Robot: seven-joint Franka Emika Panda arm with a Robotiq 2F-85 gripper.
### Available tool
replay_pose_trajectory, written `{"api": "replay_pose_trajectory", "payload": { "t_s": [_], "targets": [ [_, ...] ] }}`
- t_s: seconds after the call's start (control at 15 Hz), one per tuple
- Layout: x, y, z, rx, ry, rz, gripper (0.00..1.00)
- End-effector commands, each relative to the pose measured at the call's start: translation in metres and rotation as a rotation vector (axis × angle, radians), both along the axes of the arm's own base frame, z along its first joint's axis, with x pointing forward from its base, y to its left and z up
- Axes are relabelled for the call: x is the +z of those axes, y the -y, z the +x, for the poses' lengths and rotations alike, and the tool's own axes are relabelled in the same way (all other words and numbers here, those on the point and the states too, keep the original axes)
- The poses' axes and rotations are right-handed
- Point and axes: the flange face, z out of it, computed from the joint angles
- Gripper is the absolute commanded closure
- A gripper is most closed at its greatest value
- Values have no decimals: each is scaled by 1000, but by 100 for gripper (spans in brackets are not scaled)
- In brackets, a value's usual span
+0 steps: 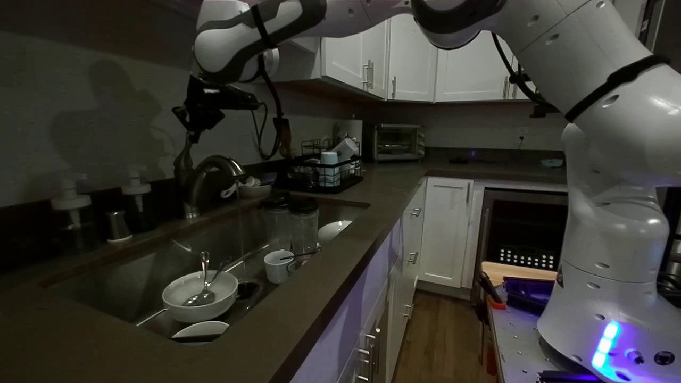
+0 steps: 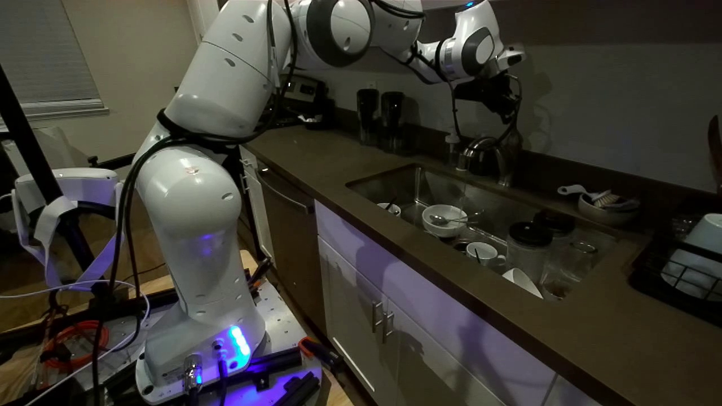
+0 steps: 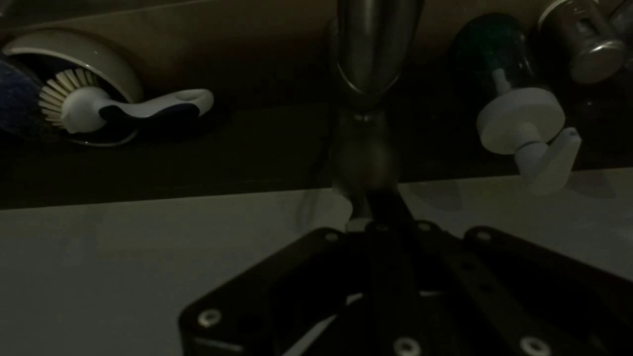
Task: Lift up the faucet.
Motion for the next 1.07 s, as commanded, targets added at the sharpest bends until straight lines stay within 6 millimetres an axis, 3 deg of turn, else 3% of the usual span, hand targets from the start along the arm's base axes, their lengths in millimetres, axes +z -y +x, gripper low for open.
{"api": "replay_pose_trajectory", "payload": {
  "t_s": [0.0, 0.4, 1.0],
  "targets": [
    [-2, 1, 6, 0, 44, -25, 100],
    [-4, 3, 11, 1, 84, -34, 100],
    [14, 2, 16, 16, 83, -61, 100]
  ]
}}
